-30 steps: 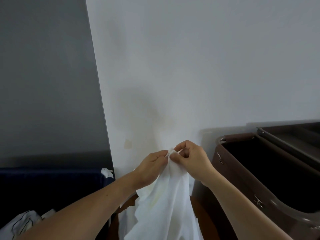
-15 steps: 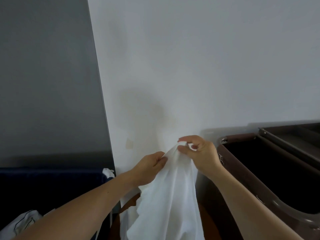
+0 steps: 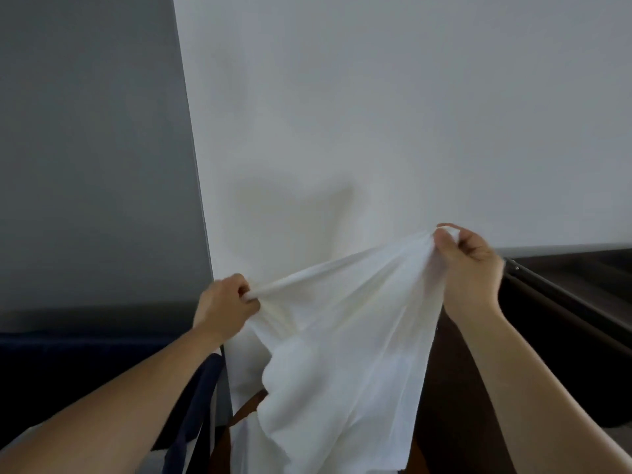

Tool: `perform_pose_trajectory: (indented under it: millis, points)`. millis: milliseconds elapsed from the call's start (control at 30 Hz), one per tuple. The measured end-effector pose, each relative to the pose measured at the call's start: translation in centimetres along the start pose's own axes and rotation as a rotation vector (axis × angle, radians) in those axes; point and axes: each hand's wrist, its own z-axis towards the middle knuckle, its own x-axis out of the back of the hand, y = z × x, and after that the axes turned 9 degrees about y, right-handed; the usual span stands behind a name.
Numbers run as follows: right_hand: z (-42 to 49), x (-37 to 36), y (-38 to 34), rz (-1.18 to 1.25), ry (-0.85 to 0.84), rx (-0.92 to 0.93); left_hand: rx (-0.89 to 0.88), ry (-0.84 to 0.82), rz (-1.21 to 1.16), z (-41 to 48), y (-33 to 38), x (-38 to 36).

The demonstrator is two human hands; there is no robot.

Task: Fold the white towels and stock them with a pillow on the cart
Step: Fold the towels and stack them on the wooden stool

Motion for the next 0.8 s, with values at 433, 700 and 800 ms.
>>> perform_pose_trajectory:
  millis: [433,700,800]
  points:
    - [-1.8,-0.6,-1.0,-0.101,-0.69,-0.09,-0.357,-0.169,-0.499,-6.2,7.7,-2.3]
    - [-3.3,0.0,-1.7,-0.231,-0.87,-0.066,-0.396,-0.008,-0.816,-8.3,12.6,-1.0]
    - [-3.0,0.4,-1.6,-0.193,-0.79,-0.076,-0.365,-0.041,-0.769,-8.7,12.5,-1.4]
